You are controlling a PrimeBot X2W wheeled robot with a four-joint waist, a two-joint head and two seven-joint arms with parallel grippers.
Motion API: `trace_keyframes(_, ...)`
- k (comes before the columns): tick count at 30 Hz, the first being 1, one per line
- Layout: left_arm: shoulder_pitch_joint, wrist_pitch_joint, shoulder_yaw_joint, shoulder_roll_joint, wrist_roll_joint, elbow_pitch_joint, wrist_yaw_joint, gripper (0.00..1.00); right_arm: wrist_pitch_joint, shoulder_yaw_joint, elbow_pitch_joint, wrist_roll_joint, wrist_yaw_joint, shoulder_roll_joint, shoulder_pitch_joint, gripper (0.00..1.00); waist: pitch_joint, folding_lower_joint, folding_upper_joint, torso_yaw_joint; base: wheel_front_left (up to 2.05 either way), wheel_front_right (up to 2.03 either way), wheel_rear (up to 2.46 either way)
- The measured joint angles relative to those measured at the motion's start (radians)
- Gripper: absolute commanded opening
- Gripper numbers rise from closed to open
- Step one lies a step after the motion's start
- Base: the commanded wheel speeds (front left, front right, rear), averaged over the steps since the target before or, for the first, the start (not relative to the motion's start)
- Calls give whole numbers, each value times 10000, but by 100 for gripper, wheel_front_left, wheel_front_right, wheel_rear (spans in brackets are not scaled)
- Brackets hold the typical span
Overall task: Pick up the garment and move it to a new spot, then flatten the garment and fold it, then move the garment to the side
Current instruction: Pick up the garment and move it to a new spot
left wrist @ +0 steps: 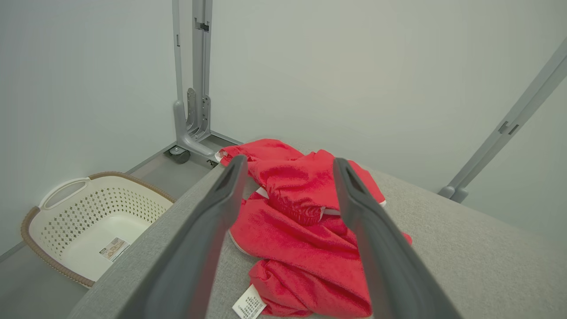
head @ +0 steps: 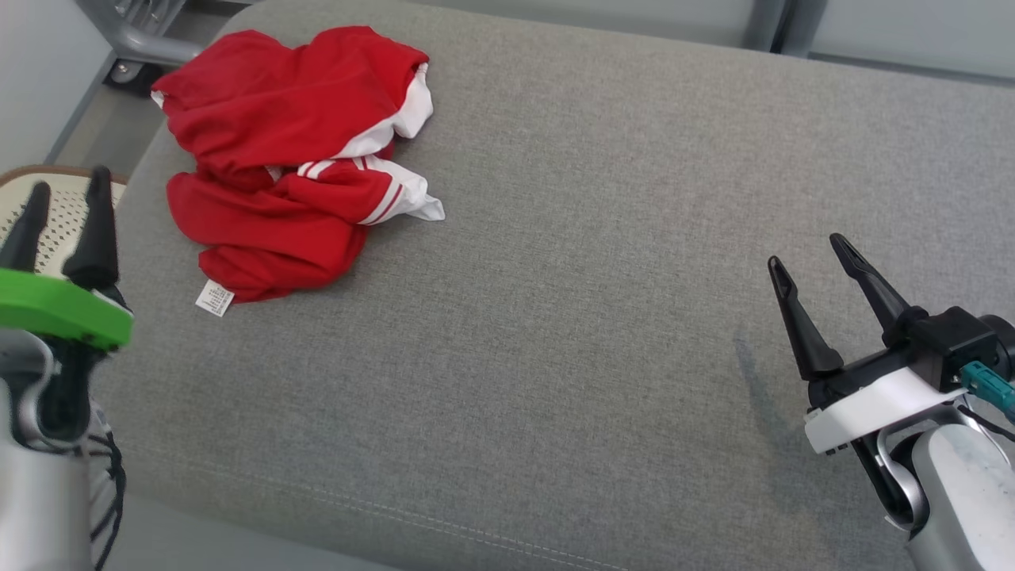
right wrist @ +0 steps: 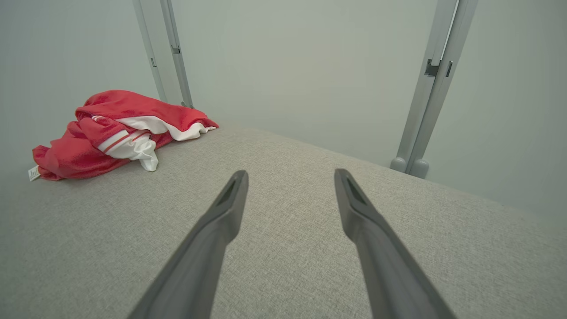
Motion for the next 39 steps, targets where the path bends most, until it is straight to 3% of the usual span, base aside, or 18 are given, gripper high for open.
trace_keyframes(5, -1400, 1914, 1012, 130, -1536, 681, 69, 100, -2, 134, -40, -2, 2, -71, -325, 100, 669, 1, 0, -191, 0, 0, 0)
trace_keyframes(8, -2010, 3030, 1369, 420, -2006, 1045, 504, 100, -12, 257, -58, -33, 29, -128, -496, 100, 1073, 1, 0, -347, 0, 0, 0)
trace_keyframes(17, -3425, 4740, 2255, 1521, -2560, 1352, 1618, 100, -13, 284, -355, -46, 44, -311, -1437, 100, 2144, 1, 0, -897, 0, 0, 0)
trace_keyframes(24, -4037, 5937, 1626, 1685, -2604, 1611, 1841, 100, -42, 245, -512, -142, 86, -516, -2278, 100, 3085, 1, 0, -1374, 0, 0, 0)
trace_keyframes(32, -4296, 6702, 612, 2073, -1636, 2127, 1914, 100, -42, 192, -437, -142, 88, -541, -2597, 100, 3769, 1, 0, -1909, 0, 0, 0)
trace_keyframes(33, -4304, 6692, 631, 2182, -1572, 2194, 1975, 53, -42, 203, -431, -142, 88, -531, -2648, 100, 3789, 1, 0, -1963, 0, 0, 0)
trace_keyframes(34, -4327, 6696, 667, 2270, -1524, 2240, 2017, 53, -42, 209, -426, -142, 88, -531, -2702, 100, 3803, 1, 0, -2011, 0, 0, 0)
trace_keyframes(35, -4351, 6719, 669, 2353, -1480, 2274, 2042, 25, -42, 205, -428, -140, 88, -525, -2745, 100, 3814, 1, 0, -2053, 0, 0, 0)
trace_keyframes(38, -4389, 6780, 675, 2443, -1356, 2502, 2056, 47, -44, 192, -420, -127, 88, -477, -2803, 100, 3822, 0, 0, -2170, 0, 0, 0)
trace_keyframes(39, -4389, 6784, 694, 2437, -1358, 2577, 2057, 42, -44, 190, -414, -127, 88, -466, -2806, 100, 3812, 0, 0, -2203, 0, 0, 0)
